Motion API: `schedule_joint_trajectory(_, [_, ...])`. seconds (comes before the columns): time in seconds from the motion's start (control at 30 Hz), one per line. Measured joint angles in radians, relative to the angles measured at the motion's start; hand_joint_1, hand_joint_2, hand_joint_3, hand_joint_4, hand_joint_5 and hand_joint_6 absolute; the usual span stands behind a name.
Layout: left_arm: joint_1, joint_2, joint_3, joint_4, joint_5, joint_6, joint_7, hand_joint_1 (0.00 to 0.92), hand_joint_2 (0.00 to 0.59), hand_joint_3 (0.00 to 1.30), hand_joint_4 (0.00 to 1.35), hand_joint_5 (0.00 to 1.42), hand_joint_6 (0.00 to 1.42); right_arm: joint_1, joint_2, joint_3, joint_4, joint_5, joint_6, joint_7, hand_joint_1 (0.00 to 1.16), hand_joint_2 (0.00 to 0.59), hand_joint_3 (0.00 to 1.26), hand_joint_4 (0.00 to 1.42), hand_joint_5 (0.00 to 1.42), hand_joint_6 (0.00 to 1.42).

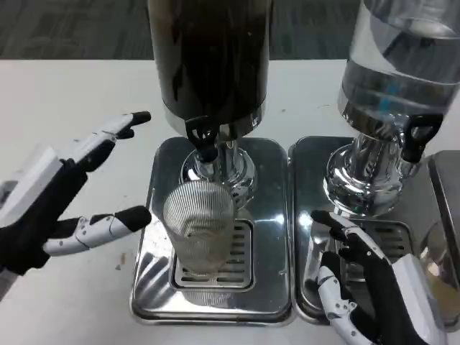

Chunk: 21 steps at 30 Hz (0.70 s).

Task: Grasp the cup under the faucet to collect the drink, then remove the cup.

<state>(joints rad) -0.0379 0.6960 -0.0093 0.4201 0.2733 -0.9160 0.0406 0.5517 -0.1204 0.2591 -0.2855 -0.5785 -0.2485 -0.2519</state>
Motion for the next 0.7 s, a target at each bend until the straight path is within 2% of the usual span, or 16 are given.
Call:
schedule_joint_trajectory(0.1, [-0.001,0.001,0.003,-0.003,-0.118,-0.028,-0.077,0.000,0.115,0.24,0.23,0.30,0.25,-0.002,-0.001,0.000,0.001,0.001,0.000,0.000,0.41,0.586,0.25,0.19,0.21,0.29])
schedule_joint_trajectory(0.13, [-0.007,0.001,0.002,-0.004,-0.219,-0.031,-0.146,0.000,0.111,0.26,0.25,0.32,0.26,-0.003,-0.002,-0.001,0.002,0.003,0.000,0.000,0.41,0.586,0.25,0.19,0.21,0.29])
schedule_joint_trajectory(0.17, [-0.009,0.001,0.002,-0.006,-0.248,-0.031,-0.164,0.000,0.105,0.27,0.26,0.34,0.27,-0.003,-0.002,-0.001,0.002,0.004,0.000,0.000,0.41,0.586,0.25,0.19,0.21,0.29])
schedule_joint_trajectory(0.2, [-0.014,0.001,0.001,-0.009,-0.345,-0.026,-0.241,0.000,0.108,0.27,0.27,0.34,0.27,-0.005,-0.003,0.000,0.004,0.009,0.000,0.000,0.41,0.586,0.25,0.19,0.21,0.29])
schedule_joint_trajectory(0.37, [-0.038,0.000,0.020,-0.046,-0.598,0.056,-0.457,0.000,0.094,0.31,0.31,0.37,0.30,-0.025,-0.004,0.001,0.009,0.016,0.000,0.000,0.41,0.586,0.25,0.19,0.21,0.29])
schedule_joint_trajectory(0.47, [-0.064,-0.009,0.059,-0.060,-0.749,0.168,-0.609,0.000,0.087,0.32,0.31,0.37,0.29,-0.036,-0.005,0.001,0.017,0.017,0.000,0.000,0.41,0.586,0.25,0.19,0.21,0.29])
schedule_joint_trajectory(0.6, [-0.096,-0.030,0.092,-0.068,-0.856,0.322,-0.758,0.000,0.077,0.29,0.23,0.32,0.25,-0.039,-0.006,0.002,0.025,0.018,0.000,0.000,0.41,0.586,0.25,0.19,0.21,0.29])
schedule_joint_trajectory(0.7, [-0.136,-0.039,0.122,-0.069,-0.908,0.483,-0.880,0.000,0.061,0.23,0.15,0.24,0.18,-0.042,-0.004,0.003,0.034,0.018,0.000,0.000,0.41,0.586,0.25,0.19,0.21,0.29])
